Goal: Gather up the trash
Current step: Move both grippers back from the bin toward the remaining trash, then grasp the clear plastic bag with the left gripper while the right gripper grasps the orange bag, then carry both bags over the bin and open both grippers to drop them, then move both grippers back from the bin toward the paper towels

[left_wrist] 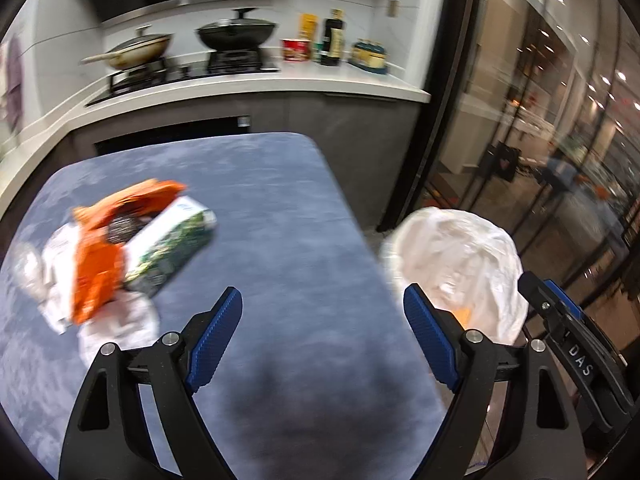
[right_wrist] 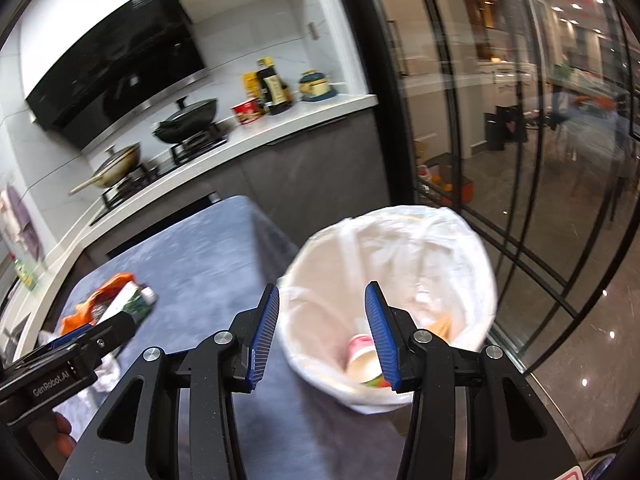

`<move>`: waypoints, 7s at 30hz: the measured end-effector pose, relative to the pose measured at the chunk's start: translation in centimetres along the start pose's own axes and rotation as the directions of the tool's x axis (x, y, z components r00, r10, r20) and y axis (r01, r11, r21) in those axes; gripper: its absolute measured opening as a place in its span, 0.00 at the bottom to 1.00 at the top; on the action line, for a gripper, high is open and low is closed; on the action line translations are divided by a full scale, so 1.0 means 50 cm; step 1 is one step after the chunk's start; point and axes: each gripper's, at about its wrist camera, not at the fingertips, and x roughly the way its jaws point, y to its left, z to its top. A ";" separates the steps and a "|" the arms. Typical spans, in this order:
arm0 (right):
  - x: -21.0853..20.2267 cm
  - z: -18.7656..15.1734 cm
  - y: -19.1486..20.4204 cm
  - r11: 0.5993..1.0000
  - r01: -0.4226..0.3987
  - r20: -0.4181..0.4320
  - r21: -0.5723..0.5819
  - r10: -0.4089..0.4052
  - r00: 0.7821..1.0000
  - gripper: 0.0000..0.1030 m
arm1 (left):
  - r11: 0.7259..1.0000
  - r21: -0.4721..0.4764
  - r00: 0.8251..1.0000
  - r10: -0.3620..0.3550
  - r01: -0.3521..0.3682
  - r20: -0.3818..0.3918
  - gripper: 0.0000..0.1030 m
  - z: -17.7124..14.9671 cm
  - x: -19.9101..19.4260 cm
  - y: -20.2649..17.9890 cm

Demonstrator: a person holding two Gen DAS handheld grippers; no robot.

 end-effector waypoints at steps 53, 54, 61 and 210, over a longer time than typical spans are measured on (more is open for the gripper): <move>0.149 -0.195 0.619 0.902 -0.339 -0.298 -0.268 0.257 0.919 0.51 | 0.896 -0.352 0.963 0.256 -0.270 -0.086 0.88 -0.034 0.012 0.647; 0.151 -0.197 0.619 0.901 -0.341 -0.301 -0.268 0.258 0.918 0.48 | 0.895 -0.354 0.962 0.256 -0.272 -0.093 0.88 -0.035 0.021 0.649; 0.161 -0.199 0.610 0.901 -0.348 -0.316 -0.260 0.261 0.912 0.18 | 0.898 -0.348 0.963 0.247 -0.268 -0.105 0.54 -0.040 0.039 0.651; -0.017 -0.055 0.232 0.976 -0.189 -0.049 -0.105 0.185 0.982 0.49 | 0.976 -0.184 0.993 0.122 -0.117 0.011 0.78 -0.021 -0.083 0.263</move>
